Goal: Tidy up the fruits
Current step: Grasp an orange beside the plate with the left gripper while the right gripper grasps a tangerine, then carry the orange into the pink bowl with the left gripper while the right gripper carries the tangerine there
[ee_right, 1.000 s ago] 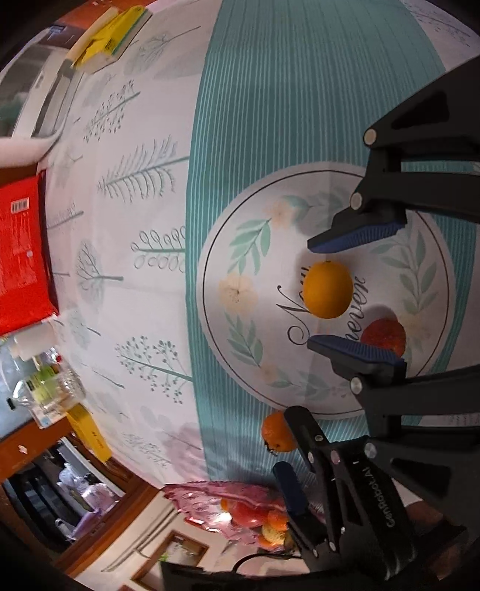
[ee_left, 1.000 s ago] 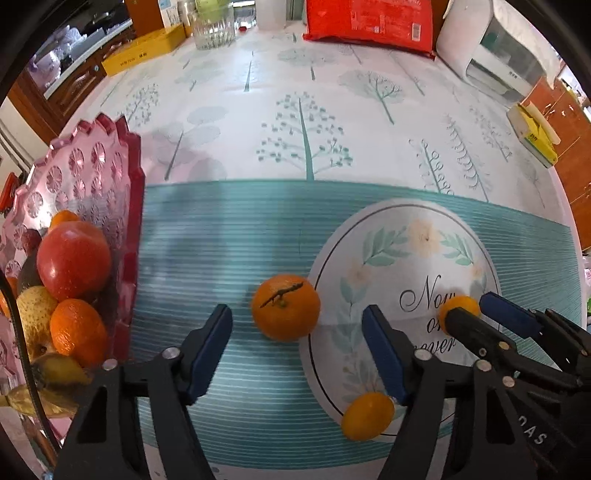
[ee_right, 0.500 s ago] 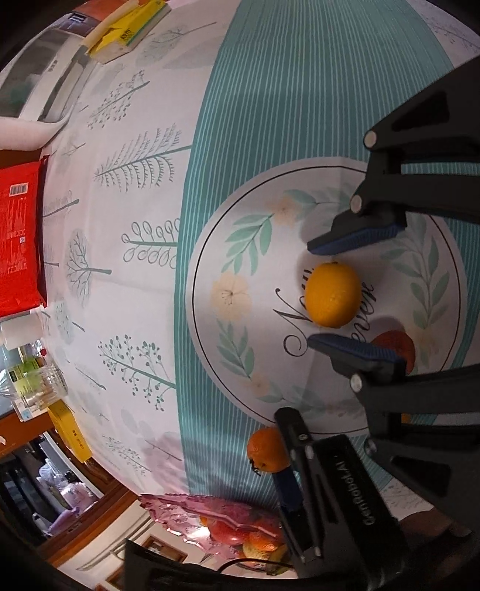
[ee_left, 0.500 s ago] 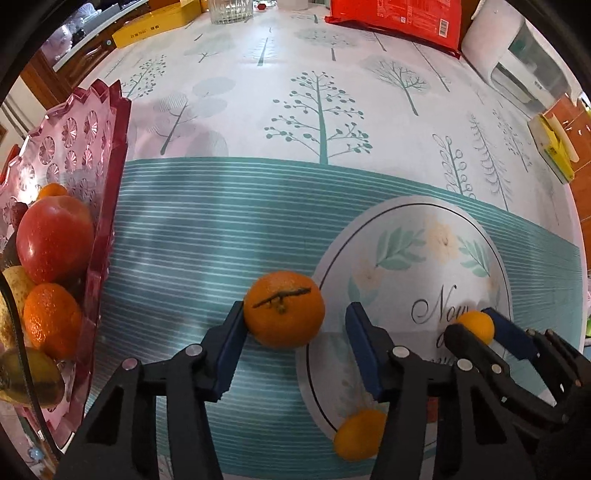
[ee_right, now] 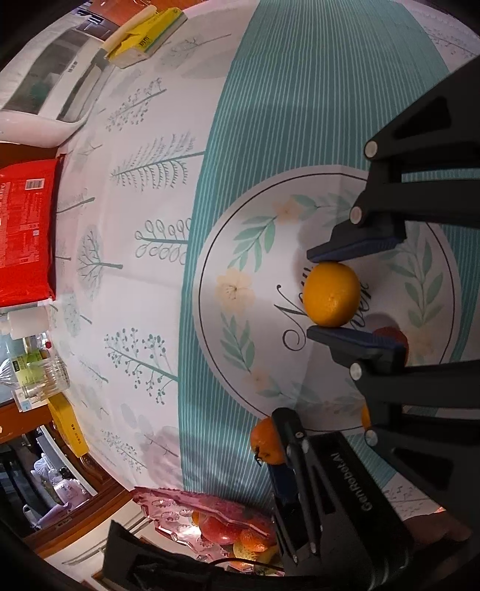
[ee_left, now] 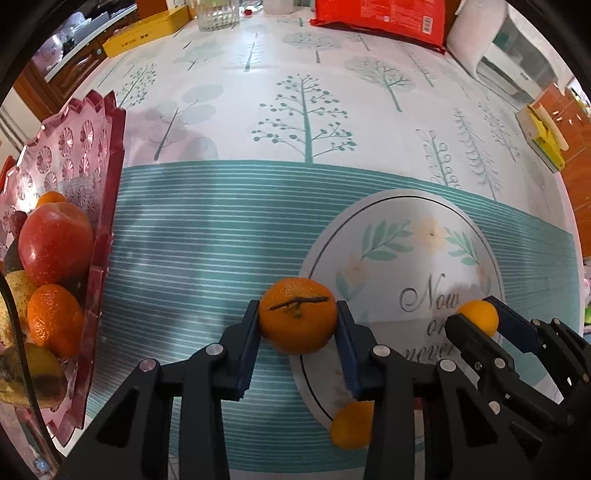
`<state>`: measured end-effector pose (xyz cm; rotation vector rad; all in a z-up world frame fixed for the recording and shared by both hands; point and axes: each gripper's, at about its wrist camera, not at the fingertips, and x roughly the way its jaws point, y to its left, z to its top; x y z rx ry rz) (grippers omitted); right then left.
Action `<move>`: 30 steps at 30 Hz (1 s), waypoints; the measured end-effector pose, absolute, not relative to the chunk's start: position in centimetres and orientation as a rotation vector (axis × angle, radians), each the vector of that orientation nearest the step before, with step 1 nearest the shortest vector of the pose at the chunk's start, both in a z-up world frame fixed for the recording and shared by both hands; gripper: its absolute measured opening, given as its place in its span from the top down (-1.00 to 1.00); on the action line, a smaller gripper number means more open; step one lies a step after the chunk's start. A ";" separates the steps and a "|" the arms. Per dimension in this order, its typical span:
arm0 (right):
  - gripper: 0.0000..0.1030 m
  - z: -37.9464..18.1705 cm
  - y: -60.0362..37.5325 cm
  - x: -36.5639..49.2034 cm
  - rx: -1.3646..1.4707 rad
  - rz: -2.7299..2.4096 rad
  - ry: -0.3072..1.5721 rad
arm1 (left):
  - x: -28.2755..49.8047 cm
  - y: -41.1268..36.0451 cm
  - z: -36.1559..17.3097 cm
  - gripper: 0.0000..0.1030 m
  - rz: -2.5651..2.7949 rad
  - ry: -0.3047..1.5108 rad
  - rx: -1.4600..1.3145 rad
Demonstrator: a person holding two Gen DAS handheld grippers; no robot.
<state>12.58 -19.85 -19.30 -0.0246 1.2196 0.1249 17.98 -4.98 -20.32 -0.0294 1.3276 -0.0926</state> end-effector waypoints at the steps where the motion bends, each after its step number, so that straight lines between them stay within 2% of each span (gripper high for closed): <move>1: 0.32 -19.0 -19.8 12.4 -0.027 0.124 1.214 | 17.7 -5.0 -20.0 0.28 -0.099 1.323 -0.024; 17: 0.32 -14.7 -18.6 9.2 -0.030 0.026 1.123 | 14.5 -4.8 -14.4 0.28 -0.244 1.212 0.057; 30: 0.32 -11.6 -14.7 8.2 -0.003 0.000 1.050 | 13.3 -0.1 -9.7 0.28 -0.279 1.125 0.107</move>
